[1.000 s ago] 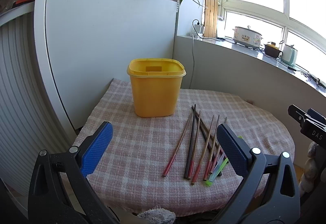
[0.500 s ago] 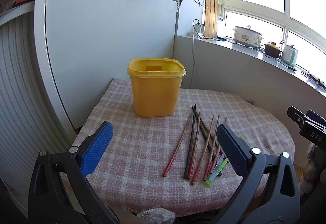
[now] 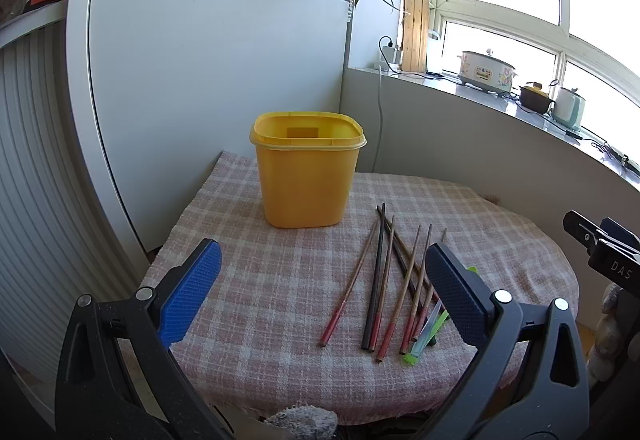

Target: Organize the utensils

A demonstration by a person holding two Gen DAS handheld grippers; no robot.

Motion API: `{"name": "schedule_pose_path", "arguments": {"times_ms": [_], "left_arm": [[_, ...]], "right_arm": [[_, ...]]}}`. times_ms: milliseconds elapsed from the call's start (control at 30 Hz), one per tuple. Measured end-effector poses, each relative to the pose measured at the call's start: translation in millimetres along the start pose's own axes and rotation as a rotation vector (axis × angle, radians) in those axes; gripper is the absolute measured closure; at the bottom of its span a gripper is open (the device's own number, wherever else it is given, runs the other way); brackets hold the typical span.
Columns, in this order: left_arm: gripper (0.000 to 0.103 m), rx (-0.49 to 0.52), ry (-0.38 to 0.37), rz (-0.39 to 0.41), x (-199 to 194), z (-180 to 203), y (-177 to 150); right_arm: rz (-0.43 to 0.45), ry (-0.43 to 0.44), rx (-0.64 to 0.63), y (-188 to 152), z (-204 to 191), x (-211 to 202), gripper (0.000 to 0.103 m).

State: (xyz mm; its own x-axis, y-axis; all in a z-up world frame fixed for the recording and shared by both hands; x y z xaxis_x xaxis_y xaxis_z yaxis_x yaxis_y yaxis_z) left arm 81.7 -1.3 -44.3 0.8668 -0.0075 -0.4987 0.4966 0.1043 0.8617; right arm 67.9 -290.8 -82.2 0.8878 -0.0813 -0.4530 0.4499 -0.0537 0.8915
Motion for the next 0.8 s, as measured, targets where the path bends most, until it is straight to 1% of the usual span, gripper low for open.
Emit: {"name": "schedule_pose_path", "arguments": {"times_ms": [233,433,633,667,733,767,800], "left_arm": [[0.0,-0.009,-0.013,-0.006,1.5,2.7,-4.5],[0.0,-0.023,-0.036,-0.037,12.7,3.4,-14.2],[0.0,0.031,-0.046,-0.076,32.2,1.5,-21.4],[0.0,0.039,-0.06,-0.086,37.0,1.3,-22.5],[0.002,0.051,-0.1,-0.109,45.0,3.3,-26.2],[0.006,0.06,-0.121,-0.121,49.3,4.8,-28.0],[0.012,0.067,-0.139,-0.136,54.2,6.0,-29.8]], "right_arm": [[0.0,0.001,0.0,-0.2,-0.7,0.0,0.001],[-0.005,0.018,0.003,-1.9,-2.4,1.6,0.001],[-0.045,0.061,0.009,-10.0,-1.1,11.7,0.001],[-0.052,0.061,0.007,-12.1,-0.6,14.2,0.001],[-0.072,0.075,0.015,-17.2,-0.6,20.1,0.001],[-0.087,0.088,0.025,-20.1,-0.6,23.4,0.001],[-0.105,0.103,0.04,-23.3,0.0,27.2,0.003]]}}
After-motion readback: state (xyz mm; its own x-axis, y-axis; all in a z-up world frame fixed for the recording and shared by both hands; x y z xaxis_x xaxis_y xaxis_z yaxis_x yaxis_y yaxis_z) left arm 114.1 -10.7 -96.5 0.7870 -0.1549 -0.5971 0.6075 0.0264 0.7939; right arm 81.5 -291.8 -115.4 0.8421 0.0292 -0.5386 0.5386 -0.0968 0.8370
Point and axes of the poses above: each gripper's, at about its wrist camera, not at the fingertips, and x roughly the way its jaws point, z to its right, y to its top, the point moved 10 cm from there along x, roughly the way its jaws point, and after that the axes turned 1 degree about -x, right-handed, at the moved point
